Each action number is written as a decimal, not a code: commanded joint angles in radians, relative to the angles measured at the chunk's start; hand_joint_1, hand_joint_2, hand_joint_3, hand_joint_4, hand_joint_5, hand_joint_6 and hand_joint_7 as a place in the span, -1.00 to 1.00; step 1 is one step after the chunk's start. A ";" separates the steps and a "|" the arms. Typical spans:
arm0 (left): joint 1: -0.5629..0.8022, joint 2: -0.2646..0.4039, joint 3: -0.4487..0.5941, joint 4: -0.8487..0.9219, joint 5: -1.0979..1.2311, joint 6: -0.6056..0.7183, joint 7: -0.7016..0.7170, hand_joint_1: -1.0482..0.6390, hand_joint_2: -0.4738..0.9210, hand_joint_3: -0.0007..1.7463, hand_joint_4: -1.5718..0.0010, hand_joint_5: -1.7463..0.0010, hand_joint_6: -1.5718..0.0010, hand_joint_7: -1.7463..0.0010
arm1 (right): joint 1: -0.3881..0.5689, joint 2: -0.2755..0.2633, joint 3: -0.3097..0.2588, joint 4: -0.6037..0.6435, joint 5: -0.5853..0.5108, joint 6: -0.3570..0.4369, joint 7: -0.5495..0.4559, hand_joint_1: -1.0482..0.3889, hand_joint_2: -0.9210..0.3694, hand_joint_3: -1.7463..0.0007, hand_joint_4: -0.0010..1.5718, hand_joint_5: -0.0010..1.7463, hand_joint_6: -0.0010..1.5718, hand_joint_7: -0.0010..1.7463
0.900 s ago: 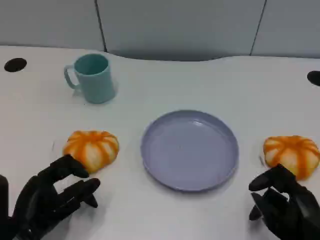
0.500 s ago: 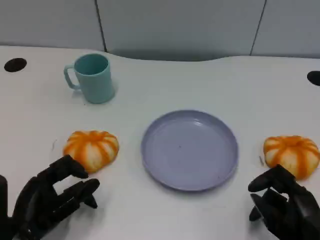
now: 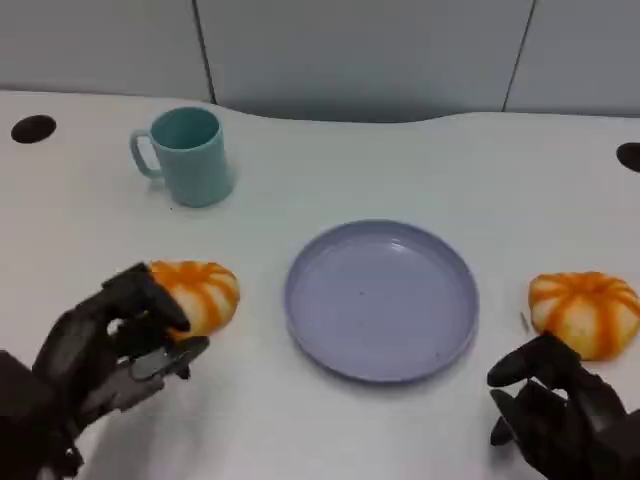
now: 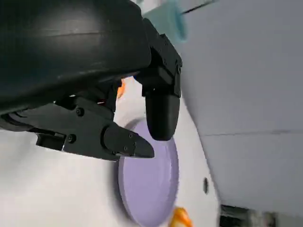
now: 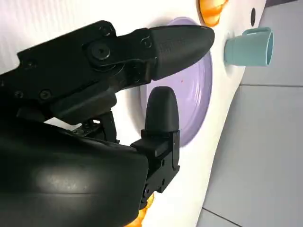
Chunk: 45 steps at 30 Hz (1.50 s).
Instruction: Grasp the bread from the table and place it into the plate.
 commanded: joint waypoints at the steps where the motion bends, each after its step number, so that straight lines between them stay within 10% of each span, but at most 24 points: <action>1: -0.026 0.103 -0.069 -0.053 0.399 -0.137 0.232 -0.01 0.98 -0.96 0.03 -1.00 0.36 -1.00 | 0.004 -0.007 -0.007 -0.013 0.016 0.001 0.004 0.10 -1.00 0.64 -0.28 1.00 -0.55 1.00; 6: -0.101 0.231 -0.192 -0.090 0.901 -0.131 0.520 -0.06 0.90 -0.99 0.08 -1.00 0.33 -0.95 | 0.004 -0.010 -0.001 -0.015 0.008 0.003 0.001 0.09 -1.00 0.64 -0.26 1.00 -0.55 1.00; 10: -0.151 0.295 -0.266 -0.150 1.072 0.003 0.396 -0.31 0.95 -1.00 0.37 -0.50 0.27 0.04 | 0.004 -0.007 0.001 -0.013 0.013 -0.002 0.005 0.09 -1.00 0.63 -0.24 1.00 -0.55 1.00; 11: -0.163 0.307 -0.285 -0.162 1.106 0.036 0.364 -0.44 0.94 -1.00 0.50 -0.02 0.33 0.51 | 0.004 -0.006 0.002 -0.013 0.013 -0.003 0.005 0.09 -1.00 0.63 -0.24 1.00 -0.54 1.00; 14: -0.175 0.328 -0.320 -0.184 1.137 0.094 0.329 -0.53 0.94 -1.00 0.48 0.47 0.29 0.93 | 0.005 -0.006 0.003 -0.013 0.012 -0.005 0.004 0.08 -1.00 0.64 -0.23 1.00 -0.54 1.00; 22: -0.328 0.350 -0.408 -0.022 1.099 0.173 0.174 -0.83 1.00 -0.99 0.99 0.98 0.85 1.00 | 0.009 -0.002 0.008 -0.010 0.005 -0.010 -0.001 0.05 -1.00 0.64 -0.23 1.00 -0.55 1.00; 45: -0.751 0.144 -0.680 0.918 0.988 0.207 0.285 -0.67 0.89 -1.00 0.87 0.95 0.76 0.96 | 0.029 0.003 0.020 -0.039 -0.014 -0.009 -0.023 0.06 -1.00 0.65 -0.25 1.00 -0.55 1.00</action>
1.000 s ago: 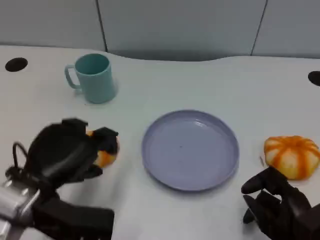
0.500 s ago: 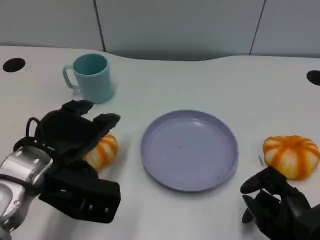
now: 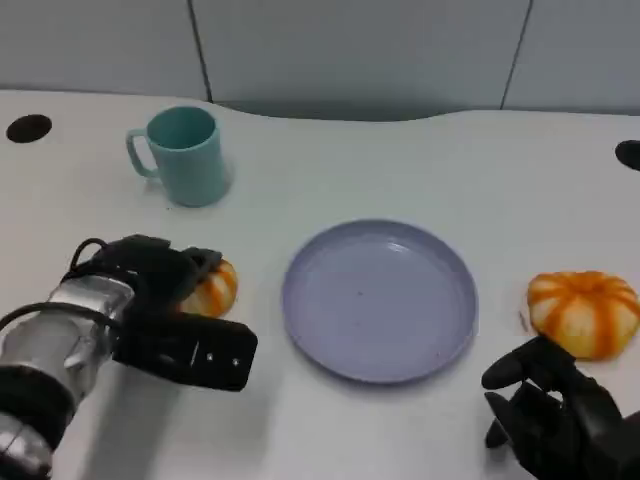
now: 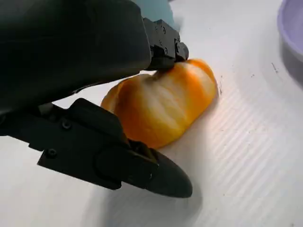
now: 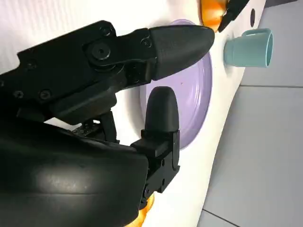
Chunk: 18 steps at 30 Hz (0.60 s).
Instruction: Grasp the bread from the table and place it into the plate.
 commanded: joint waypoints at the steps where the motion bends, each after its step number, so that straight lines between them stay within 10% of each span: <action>1: -0.044 -0.032 -0.051 0.148 -0.014 -0.004 0.050 -0.66 0.89 -1.00 0.86 0.95 0.75 0.96 | 0.011 -0.004 0.002 -0.020 -0.005 -0.002 -0.010 0.06 -1.00 0.65 -0.25 1.00 -0.55 1.00; 5: -0.034 -0.060 -0.071 0.238 -0.031 -0.013 0.245 -0.37 0.84 -0.99 0.53 0.84 0.43 0.90 | 0.012 -0.001 0.002 -0.025 0.006 0.005 -0.003 0.07 -1.00 0.64 -0.25 1.00 -0.55 1.00; 7: -0.027 -0.061 -0.064 0.267 -0.056 -0.041 0.309 -0.14 0.92 -1.00 0.44 -0.17 0.34 0.12 | 0.010 -0.001 0.002 -0.020 0.006 -0.003 -0.004 0.07 -1.00 0.64 -0.25 1.00 -0.55 1.00; 11: 0.004 -0.042 -0.067 0.294 -0.085 -0.137 0.509 -0.02 0.89 -1.00 0.23 -0.93 0.27 -0.65 | 0.012 0.001 0.000 -0.020 0.013 -0.003 -0.001 0.05 -1.00 0.64 -0.26 1.00 -0.55 1.00; 14: 0.005 -0.034 -0.084 0.307 -0.088 -0.164 0.551 -0.06 0.93 -0.99 0.08 -0.99 0.00 -0.11 | 0.013 0.001 0.001 -0.023 0.013 0.000 -0.003 0.06 -1.00 0.64 -0.25 1.00 -0.55 1.00; 18: 0.000 -0.029 -0.084 0.314 -0.112 -0.185 0.540 -0.07 0.99 -1.00 0.11 -1.00 0.02 -0.13 | 0.012 -0.003 0.000 -0.020 0.007 -0.004 -0.004 0.06 -1.00 0.64 -0.25 1.00 -0.55 1.00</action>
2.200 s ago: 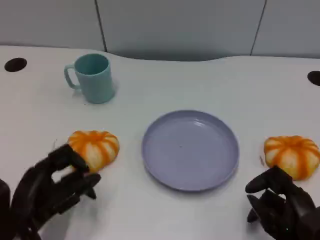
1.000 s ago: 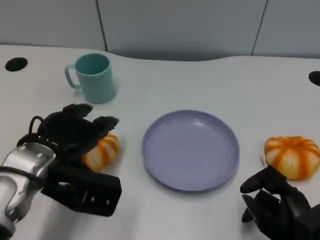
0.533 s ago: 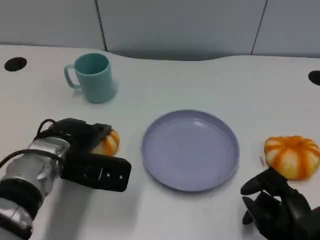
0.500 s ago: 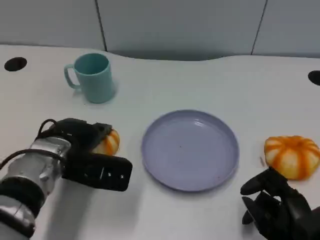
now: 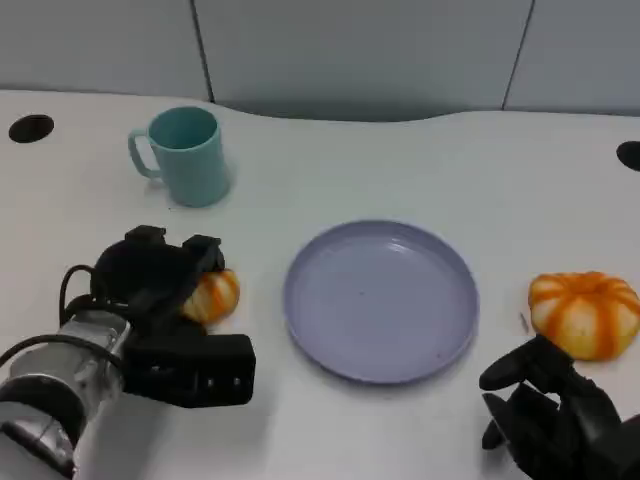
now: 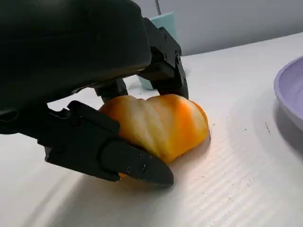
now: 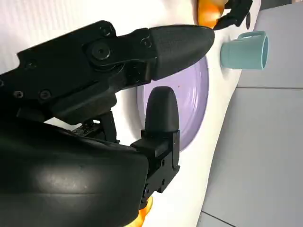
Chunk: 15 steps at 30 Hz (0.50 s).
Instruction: Grasp the bread from the table and place it into the plate.
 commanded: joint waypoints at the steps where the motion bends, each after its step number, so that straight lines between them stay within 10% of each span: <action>1: 0.028 0.019 0.002 0.024 -0.030 -0.028 -0.020 -0.05 0.98 -1.00 0.08 -1.00 0.01 -0.15 | 0.003 -0.012 -0.006 -0.007 0.000 -0.008 -0.003 0.06 -1.00 0.64 -0.25 1.00 -0.55 1.00; 6: 0.046 0.018 0.124 0.006 -0.186 -0.083 -0.053 0.06 0.99 -0.90 0.08 -1.00 0.33 -0.93 | -0.004 -0.010 -0.010 0.005 0.003 -0.011 -0.006 0.05 -1.00 0.64 -0.27 1.00 -0.56 1.00; 15: 0.075 -0.011 0.387 -0.059 -0.524 -0.204 -0.283 0.20 0.95 -0.93 0.03 -1.00 0.31 -1.00 | -0.009 -0.006 -0.009 0.004 0.002 -0.001 -0.004 0.06 -1.00 0.63 -0.28 1.00 -0.57 1.00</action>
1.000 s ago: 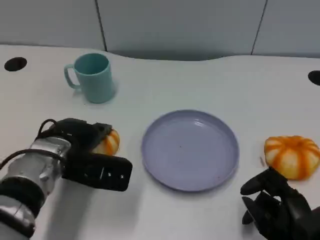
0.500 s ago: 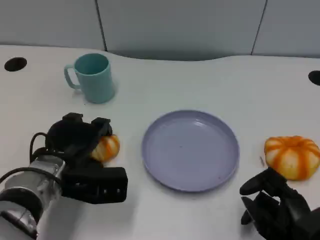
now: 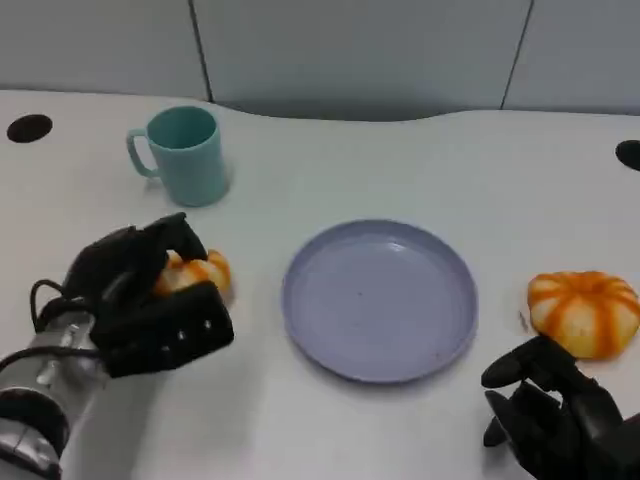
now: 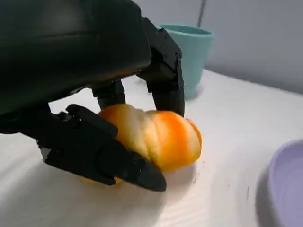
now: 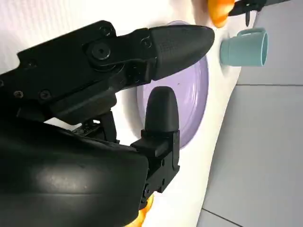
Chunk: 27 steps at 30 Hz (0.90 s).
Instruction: Grasp the bread from the table and place it into the plate.
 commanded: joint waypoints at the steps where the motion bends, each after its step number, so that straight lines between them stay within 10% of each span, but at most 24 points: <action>1: 0.027 -0.021 0.146 -0.045 -0.195 -0.072 -0.188 0.21 0.95 -0.93 0.02 -1.00 0.30 -1.00 | -0.003 -0.009 -0.001 -0.004 -0.004 0.000 -0.005 0.06 -1.00 0.63 -0.28 1.00 -0.57 1.00; 27: -0.063 -0.188 -0.008 -0.266 -0.083 -0.084 -0.404 0.13 0.94 -0.93 -0.14 -1.00 0.15 -1.00 | -0.027 -0.004 0.003 0.022 -0.009 0.013 -0.005 0.02 -1.00 0.64 -0.29 1.00 -0.57 1.00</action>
